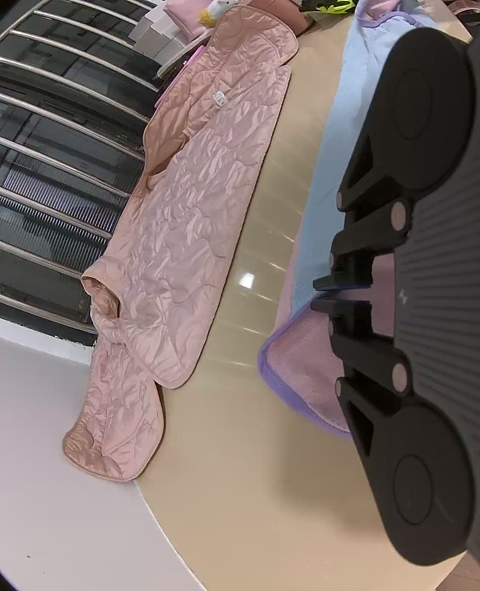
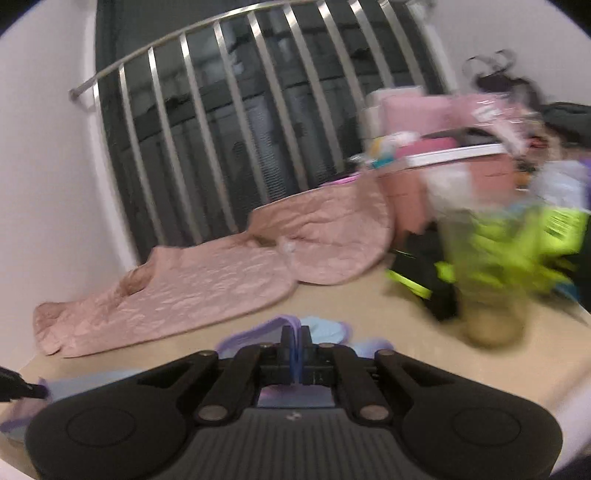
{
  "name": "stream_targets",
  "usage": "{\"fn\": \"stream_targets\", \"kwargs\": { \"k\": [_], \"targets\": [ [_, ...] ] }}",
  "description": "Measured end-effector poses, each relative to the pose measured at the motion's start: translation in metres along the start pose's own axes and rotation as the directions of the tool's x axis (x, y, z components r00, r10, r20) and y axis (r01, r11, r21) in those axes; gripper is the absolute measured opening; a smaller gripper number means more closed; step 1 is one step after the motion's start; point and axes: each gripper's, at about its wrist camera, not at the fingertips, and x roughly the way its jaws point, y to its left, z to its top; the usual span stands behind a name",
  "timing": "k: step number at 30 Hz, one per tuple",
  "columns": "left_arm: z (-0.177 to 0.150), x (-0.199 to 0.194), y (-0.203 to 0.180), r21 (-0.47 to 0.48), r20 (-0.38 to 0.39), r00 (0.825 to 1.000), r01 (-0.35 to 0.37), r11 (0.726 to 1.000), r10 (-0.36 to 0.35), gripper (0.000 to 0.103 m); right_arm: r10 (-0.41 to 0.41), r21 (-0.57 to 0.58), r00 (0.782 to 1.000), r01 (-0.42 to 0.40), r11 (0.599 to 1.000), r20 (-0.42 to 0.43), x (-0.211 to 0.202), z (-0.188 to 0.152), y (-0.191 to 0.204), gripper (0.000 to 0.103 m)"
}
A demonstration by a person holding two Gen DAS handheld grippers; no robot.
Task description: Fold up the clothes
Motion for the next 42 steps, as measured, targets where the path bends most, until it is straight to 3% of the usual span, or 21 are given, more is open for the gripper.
{"fn": "stream_targets", "kwargs": {
  "k": [4,5,7,10,13,17,19,20,21,22,24,26,29,34,37,39,40,41,42],
  "targets": [
    [0.001,-0.004,-0.007,0.016,0.000,1.000,-0.016,1.000,0.016,0.006,0.000,-0.015,0.997,-0.001,1.000,-0.072,-0.002,-0.018,-0.001,0.009],
    [0.001,-0.007,-0.008,0.015,0.007,1.000,-0.021,1.000,0.021,0.006,-0.001,-0.021,0.999,-0.001,1.000,-0.054,-0.006,-0.018,0.000,0.014],
    [0.002,-0.014,-0.008,0.005,0.024,0.999,-0.028,1.000,0.028,0.007,0.009,-0.018,1.000,-0.009,1.000,0.011,-0.016,-0.011,0.002,0.036],
    [0.007,-0.025,-0.011,0.000,0.048,0.999,-0.016,1.000,0.016,0.007,0.000,0.018,0.996,-0.002,1.000,0.088,-0.025,0.002,0.002,0.046],
    [0.014,-0.034,-0.020,0.010,0.073,0.997,0.029,1.000,-0.030,0.008,0.009,0.053,0.998,-0.012,0.998,0.059,-0.008,0.018,0.003,0.046],
    [0.020,-0.036,-0.051,0.054,0.065,0.992,0.103,0.993,-0.106,0.010,0.044,-0.010,0.999,-0.044,0.999,0.001,0.025,0.035,0.019,0.043],
    [0.016,-0.035,-0.074,0.098,0.040,0.988,0.142,0.985,-0.146,0.010,-0.045,-0.079,0.997,0.040,0.996,-0.063,0.045,0.035,0.029,0.035],
    [0.014,-0.035,-0.086,0.128,0.032,0.987,0.154,0.980,-0.159,0.010,-0.088,-0.099,0.991,0.078,0.992,-0.098,0.053,0.034,0.031,0.028],
    [0.011,-0.036,-0.096,0.163,0.031,0.986,0.157,0.974,-0.165,0.011,-0.105,-0.088,0.986,0.094,0.992,-0.133,0.057,0.031,0.027,0.013],
    [0.008,-0.037,-0.106,0.201,0.038,0.986,0.152,0.968,-0.162,0.015,-0.105,-0.065,0.983,0.096,0.993,-0.152,0.057,0.028,0.020,0.009],
    [0.005,-0.040,-0.120,0.241,0.042,0.985,0.153,0.958,-0.168,0.021,-0.101,-0.040,0.983,0.096,0.995,-0.151,0.050,0.021,0.010,0.009],
    [0.003,-0.039,-0.132,0.217,0.015,0.978,0.201,0.955,-0.209,0.023,-0.081,-0.027,0.987,0.078,0.997,-0.137,0.044,0.016,0.002,0.009],
    [-0.008,-0.034,-0.164,0.235,-0.038,0.953,0.300,0.924,-0.300,0.024,-0.047,0.000,0.993,0.048,0.999,-0.111,0.040,0.008,-0.009,0.010],
    [-0.045,-0.011,-0.229,0.298,-0.155,0.915,0.403,0.865,-0.373,0.025,-0.012,0.049,0.998,0.016,0.999,-0.069,0.036,0.003,-0.021,0.013],
    [-0.064,0.003,-0.255,0.348,-0.188,0.916,0.399,0.848,-0.354,0.034,-0.018,0.039,0.998,0.021,0.999,-0.063,0.035,0.001,-0.020,0.017],
    [-0.071,0.010,-0.262,0.360,-0.202,0.918,0.395,0.845,-0.342,0.034,-0.020,0.038,0.998,0.022,0.999,-0.055,0.034,-0.001,-0.019,0.018],
    [-0.073,0.011,-0.263,0.361,-0.207,0.917,0.395,0.845,-0.341,0.024,-0.019,0.035,0.999,0.021,0.999,-0.049,0.033,-0.002,-0.018,0.018],
    [-0.074,0.011,-0.262,0.364,-0.207,0.919,0.390,0.846,-0.335,0.007,-0.019,0.032,0.999,0.020,0.999,-0.044,0.033,-0.003,-0.018,0.018],
    [-0.074,0.008,-0.260,0.362,-0.213,0.918,0.392,0.846,-0.335,0.007,-0.017,0.032,0.999,0.018,0.999,-0.041,0.033,-0.004,-0.019,0.018]
  ]
}}
